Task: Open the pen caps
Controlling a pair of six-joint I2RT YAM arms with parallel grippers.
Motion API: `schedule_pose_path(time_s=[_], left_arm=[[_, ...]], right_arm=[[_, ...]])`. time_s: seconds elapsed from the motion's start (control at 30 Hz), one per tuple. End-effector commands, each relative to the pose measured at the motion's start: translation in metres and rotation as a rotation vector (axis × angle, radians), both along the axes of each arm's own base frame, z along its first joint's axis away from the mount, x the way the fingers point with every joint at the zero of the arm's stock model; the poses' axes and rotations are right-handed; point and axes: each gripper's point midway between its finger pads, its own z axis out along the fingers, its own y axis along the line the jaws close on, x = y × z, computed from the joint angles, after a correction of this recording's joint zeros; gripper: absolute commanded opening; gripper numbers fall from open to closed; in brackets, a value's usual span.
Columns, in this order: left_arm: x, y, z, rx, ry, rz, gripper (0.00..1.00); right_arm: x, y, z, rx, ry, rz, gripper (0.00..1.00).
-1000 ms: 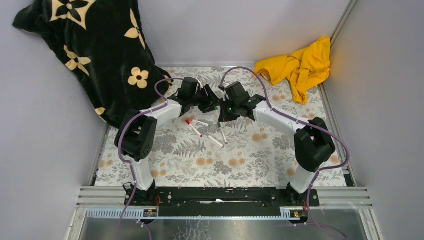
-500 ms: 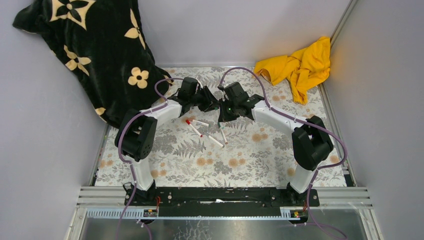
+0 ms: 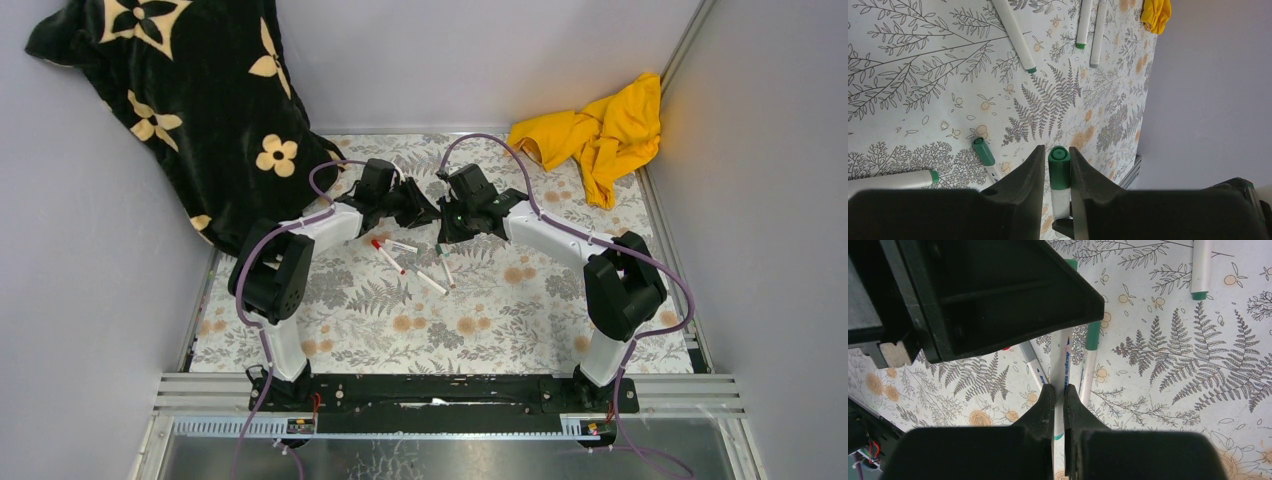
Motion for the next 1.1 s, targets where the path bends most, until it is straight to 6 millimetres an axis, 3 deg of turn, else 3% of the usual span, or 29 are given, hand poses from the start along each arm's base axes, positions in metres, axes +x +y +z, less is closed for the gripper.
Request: schedule_pose_path(time_s=[0.0, 0.3, 0.33, 0.4, 0.43, 0.6, 0.77, 1.07], left_arm=[[0.001, -0.006, 0.024, -0.032, -0.083, -0.027, 0.29], [0.006, -0.005, 0.027, -0.026, -0.093, -0.015, 0.3], [0.006, -0.006, 0.027, -0.027, -0.096, -0.016, 0.26], [0.006, -0.006, 0.028, -0.031, -0.101, -0.018, 0.03], [0.007, -0.006, 0.029, -0.03, -0.103, -0.017, 0.0], [0.006, -0.007, 0.03, -0.036, -0.109, -0.023, 0.0], [0.004, -0.006, 0.031, -0.041, -0.105, -0.019, 0.0], [0.001, -0.013, 0.037, -0.1, -0.077, -0.034, 0.0]], right_arm=[[0.007, 0.009, 0.02, 0.036, -0.052, 0.012, 0.0], [0.001, 0.007, 0.018, 0.04, -0.04, 0.022, 0.0], [0.0, 0.008, 0.018, 0.04, -0.039, 0.023, 0.0], [0.0, 0.007, 0.017, 0.04, -0.037, 0.022, 0.0], [0.0, 0.007, 0.016, 0.039, -0.037, 0.022, 0.0], [0.001, 0.009, 0.019, 0.049, -0.042, 0.029, 0.0], [0.004, 0.013, 0.025, 0.062, -0.052, 0.029, 0.18], [0.01, 0.018, 0.034, 0.09, -0.079, 0.022, 0.25]])
